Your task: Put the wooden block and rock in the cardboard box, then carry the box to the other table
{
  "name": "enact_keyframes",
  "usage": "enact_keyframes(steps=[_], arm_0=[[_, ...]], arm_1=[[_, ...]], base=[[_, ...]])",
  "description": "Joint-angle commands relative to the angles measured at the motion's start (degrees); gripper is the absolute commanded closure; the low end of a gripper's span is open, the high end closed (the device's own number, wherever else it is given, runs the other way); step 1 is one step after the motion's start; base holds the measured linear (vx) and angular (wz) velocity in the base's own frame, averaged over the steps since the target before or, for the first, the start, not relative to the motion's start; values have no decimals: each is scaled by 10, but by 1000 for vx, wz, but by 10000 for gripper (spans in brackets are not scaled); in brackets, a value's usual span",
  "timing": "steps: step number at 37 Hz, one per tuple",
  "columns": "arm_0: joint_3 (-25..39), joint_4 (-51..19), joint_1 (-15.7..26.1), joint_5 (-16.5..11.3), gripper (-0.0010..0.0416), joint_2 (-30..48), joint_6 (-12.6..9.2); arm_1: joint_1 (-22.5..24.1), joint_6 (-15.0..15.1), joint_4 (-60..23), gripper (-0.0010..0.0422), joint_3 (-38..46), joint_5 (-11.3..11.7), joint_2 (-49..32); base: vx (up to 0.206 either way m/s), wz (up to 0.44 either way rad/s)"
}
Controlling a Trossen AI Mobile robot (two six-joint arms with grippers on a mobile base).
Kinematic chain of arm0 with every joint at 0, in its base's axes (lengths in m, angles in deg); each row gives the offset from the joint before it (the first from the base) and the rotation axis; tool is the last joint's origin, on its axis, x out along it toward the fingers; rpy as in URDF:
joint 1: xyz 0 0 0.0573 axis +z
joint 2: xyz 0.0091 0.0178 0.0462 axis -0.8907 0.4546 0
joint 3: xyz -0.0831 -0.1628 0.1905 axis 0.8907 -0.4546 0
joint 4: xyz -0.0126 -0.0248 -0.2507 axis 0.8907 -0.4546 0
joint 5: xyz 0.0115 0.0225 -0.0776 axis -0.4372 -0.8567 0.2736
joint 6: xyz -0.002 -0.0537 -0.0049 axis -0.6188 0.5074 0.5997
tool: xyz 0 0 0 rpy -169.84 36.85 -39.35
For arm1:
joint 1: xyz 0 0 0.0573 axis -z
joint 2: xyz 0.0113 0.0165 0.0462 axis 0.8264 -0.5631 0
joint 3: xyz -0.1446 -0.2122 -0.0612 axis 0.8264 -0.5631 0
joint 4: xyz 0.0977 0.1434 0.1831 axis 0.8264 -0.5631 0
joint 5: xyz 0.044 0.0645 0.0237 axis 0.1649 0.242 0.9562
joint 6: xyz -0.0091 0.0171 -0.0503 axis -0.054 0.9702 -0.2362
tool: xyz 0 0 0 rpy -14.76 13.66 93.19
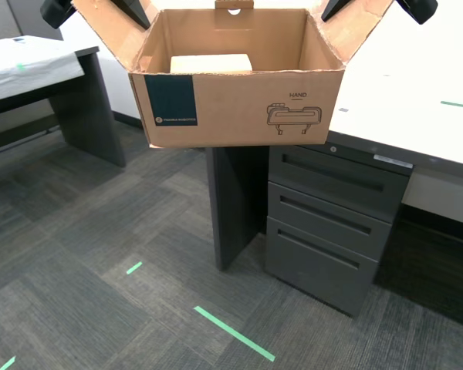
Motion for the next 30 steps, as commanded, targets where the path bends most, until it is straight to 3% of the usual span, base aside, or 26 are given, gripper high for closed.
enact_keyframes(steps=[1,10,21,30], arm_0=[[1,-2,0,-4,406,0,7],[1,-3,1,-4,406,0,10],[1,-3,2,-4,407,0,9],[1,-3,2,-4,406,0,5]], arm_1=[[2,-4,1,413,1,-9,1],[3,-2,1,413,1,-9,1],[3,29,-4,413,1,-9,1],[3,35,-14,413,1,-9,1]], base=[[-5,194],[-2,218],[2,253],[3,246]])
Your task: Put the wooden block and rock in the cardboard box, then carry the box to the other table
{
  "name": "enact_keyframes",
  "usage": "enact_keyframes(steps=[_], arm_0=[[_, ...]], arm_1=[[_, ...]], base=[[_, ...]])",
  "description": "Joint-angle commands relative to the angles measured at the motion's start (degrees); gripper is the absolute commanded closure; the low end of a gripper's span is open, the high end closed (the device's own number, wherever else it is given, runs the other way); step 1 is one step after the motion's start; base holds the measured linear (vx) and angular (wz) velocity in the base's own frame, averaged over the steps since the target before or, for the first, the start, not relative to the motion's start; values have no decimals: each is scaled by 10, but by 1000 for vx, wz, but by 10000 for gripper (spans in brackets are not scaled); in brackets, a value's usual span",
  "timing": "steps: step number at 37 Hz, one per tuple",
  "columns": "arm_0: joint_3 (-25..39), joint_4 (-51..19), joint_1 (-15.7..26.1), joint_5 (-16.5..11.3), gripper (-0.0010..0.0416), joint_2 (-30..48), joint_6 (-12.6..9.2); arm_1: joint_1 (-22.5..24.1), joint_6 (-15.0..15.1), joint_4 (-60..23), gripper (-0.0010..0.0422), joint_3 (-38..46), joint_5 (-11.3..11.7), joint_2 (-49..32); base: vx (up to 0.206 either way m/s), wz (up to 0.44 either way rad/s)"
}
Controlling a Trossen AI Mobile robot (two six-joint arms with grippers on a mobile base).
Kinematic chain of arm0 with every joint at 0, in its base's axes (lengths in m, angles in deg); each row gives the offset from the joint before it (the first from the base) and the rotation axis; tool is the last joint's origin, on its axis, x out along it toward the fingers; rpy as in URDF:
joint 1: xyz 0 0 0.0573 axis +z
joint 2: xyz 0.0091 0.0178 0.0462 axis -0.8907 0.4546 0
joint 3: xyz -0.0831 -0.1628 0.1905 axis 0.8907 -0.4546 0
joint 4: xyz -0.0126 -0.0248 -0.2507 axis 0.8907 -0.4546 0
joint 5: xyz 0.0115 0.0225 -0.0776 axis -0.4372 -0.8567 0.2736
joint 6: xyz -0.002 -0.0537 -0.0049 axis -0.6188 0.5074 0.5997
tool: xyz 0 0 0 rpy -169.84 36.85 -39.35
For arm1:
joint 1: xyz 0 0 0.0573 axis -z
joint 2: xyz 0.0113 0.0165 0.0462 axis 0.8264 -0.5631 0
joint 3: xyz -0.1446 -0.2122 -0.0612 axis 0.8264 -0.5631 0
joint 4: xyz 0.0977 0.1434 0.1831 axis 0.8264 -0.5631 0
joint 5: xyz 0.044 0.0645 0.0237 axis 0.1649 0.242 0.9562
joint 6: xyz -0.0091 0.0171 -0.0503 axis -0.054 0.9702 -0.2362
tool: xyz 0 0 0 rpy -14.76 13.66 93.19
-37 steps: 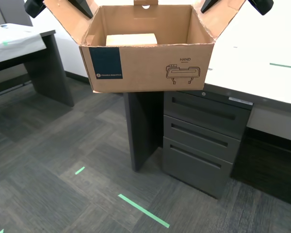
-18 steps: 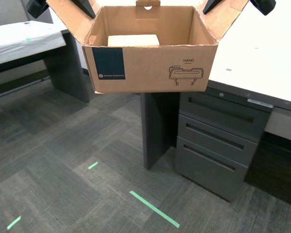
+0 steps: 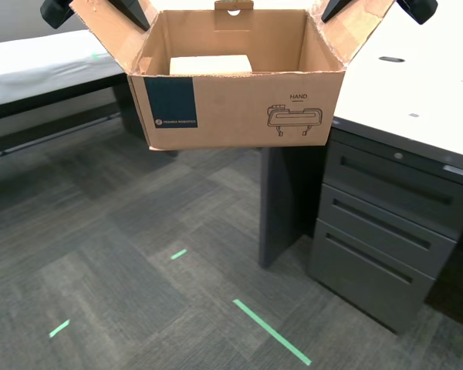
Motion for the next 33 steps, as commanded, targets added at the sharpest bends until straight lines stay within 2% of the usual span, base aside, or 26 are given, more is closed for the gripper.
enact_keyframes(steps=[1,10,20,33], arm_0=[[1,1,0,-4,406,0,-2],[0,-17,1,-4,407,0,5],[1,-16,1,-4,406,0,4],[1,-18,1,-4,406,0,3]], arm_1=[[1,7,-1,413,1,-9,1],[1,8,-5,413,1,-9,1],[2,34,-9,413,1,-9,1],[4,21,-14,413,-1,-9,1]], base=[[20,240],[31,221],[48,133],[73,57]])
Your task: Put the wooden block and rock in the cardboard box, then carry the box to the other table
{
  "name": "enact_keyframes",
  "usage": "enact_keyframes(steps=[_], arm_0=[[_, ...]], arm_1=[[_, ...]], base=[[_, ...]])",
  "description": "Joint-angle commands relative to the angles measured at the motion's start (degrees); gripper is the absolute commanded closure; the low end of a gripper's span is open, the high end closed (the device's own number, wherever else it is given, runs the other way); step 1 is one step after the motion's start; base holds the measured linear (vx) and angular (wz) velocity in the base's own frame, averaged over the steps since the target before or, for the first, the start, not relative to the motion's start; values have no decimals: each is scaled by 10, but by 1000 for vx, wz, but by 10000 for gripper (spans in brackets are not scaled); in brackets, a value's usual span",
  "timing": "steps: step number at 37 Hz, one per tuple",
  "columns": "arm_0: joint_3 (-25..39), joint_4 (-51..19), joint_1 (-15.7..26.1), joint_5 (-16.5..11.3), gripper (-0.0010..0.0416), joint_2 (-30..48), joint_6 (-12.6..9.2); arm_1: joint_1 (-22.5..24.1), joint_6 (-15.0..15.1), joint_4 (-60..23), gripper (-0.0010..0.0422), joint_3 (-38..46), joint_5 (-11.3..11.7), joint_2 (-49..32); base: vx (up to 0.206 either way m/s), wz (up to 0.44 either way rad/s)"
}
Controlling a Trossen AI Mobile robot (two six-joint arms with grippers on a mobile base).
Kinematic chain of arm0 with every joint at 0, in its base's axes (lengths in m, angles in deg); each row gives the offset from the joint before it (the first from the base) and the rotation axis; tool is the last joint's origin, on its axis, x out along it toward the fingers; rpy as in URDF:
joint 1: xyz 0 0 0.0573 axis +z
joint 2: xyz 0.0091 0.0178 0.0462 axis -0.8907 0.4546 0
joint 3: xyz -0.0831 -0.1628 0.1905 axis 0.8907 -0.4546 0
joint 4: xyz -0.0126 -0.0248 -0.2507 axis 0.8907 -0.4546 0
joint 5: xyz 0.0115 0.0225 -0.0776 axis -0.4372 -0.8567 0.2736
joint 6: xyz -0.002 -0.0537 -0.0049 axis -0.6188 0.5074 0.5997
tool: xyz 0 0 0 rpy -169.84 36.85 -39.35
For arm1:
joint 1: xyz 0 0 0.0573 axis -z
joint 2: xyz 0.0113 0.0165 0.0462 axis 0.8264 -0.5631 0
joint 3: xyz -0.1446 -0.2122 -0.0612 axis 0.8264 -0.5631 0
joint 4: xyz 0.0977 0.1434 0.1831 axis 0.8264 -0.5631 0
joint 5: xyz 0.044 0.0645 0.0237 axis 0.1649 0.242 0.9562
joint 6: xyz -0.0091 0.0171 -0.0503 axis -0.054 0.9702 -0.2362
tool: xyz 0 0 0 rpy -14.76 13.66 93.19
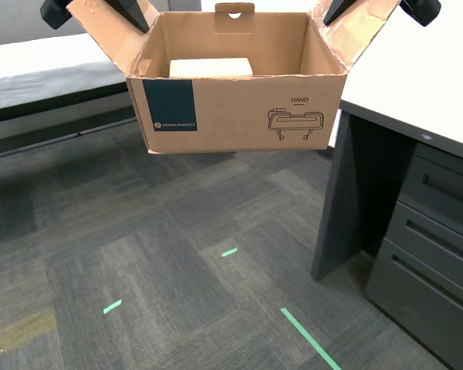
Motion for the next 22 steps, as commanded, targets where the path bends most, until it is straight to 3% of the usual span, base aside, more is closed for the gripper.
enact_keyframes(steps=[1,12,22], arm_0=[[0,1,0,-4,407,0,-1],[1,-3,1,-4,406,-1,2],[0,-11,2,-4,407,-1,5]], arm_1=[[2,-5,0,413,-2,-9,1],[2,-22,0,413,-6,-9,1],[3,-18,1,413,-7,-9,1]], base=[[103,50],[127,60],[159,45]])
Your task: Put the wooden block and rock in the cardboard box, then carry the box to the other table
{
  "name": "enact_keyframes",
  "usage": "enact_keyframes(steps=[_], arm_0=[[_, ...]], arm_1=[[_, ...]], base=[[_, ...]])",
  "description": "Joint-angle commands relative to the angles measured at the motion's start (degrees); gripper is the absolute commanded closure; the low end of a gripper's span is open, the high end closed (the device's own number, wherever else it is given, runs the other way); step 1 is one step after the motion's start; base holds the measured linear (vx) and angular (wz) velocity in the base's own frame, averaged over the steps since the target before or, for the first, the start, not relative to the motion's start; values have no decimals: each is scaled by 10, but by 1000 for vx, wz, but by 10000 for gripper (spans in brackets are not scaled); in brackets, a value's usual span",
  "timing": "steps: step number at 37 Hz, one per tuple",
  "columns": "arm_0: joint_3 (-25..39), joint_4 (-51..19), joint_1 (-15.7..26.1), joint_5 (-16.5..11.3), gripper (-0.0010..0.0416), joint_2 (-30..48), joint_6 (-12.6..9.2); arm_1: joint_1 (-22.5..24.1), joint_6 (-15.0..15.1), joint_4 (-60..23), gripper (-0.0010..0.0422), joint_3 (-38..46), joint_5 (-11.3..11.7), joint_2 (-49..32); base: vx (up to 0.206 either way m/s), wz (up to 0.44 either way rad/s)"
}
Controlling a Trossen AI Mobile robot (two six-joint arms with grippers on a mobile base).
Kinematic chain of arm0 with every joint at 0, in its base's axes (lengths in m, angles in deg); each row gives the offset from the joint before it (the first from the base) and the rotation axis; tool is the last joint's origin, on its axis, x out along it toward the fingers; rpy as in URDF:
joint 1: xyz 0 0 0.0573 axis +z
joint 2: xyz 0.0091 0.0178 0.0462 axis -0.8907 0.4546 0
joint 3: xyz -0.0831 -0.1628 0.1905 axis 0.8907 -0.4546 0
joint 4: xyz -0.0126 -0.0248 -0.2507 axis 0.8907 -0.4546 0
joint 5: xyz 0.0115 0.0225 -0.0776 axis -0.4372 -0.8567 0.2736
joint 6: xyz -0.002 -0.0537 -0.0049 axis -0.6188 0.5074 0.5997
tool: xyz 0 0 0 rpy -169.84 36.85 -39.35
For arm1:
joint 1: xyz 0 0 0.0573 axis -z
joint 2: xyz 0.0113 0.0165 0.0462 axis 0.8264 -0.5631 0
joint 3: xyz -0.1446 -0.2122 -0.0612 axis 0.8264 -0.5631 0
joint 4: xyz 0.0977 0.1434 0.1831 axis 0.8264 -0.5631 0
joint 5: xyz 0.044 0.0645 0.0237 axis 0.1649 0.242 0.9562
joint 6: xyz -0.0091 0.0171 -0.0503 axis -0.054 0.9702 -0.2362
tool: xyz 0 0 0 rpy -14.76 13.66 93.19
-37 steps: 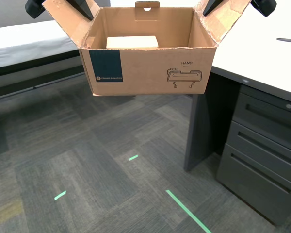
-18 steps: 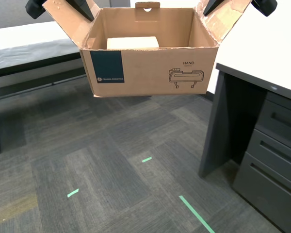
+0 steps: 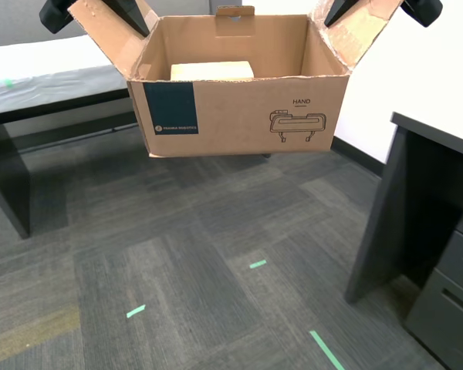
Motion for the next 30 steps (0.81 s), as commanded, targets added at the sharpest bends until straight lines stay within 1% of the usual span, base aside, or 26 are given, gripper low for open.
enact_keyframes(steps=[1,3,5,11,19,21,24,27,30], arm_0=[[1,0,0,-4,407,-1,1],[1,0,0,-4,407,-1,1],[0,0,0,-4,407,-1,1],[0,0,1,-4,407,-1,1],[0,1,1,-4,407,-1,3],[0,0,1,-4,407,-1,5],[1,0,1,-4,407,-1,9],[0,-1,1,-4,407,-1,18],[0,-10,1,-4,407,-1,30]], arm_1=[[2,6,2,413,0,-9,1],[5,12,10,413,0,-9,1],[10,12,18,413,0,-11,1],[20,11,30,413,0,-26,0],[28,-4,31,413,0,-24,0],[30,-4,32,413,0,-24,0],[30,-13,33,413,0,-24,0],[30,-22,35,413,0,-19,0],[30,-24,36,413,0,-2,0]], base=[[162,11],[161,6],[157,-8],[150,-38],[140,-81],[139,-92],[142,-98],[148,-97],[150,-88]])
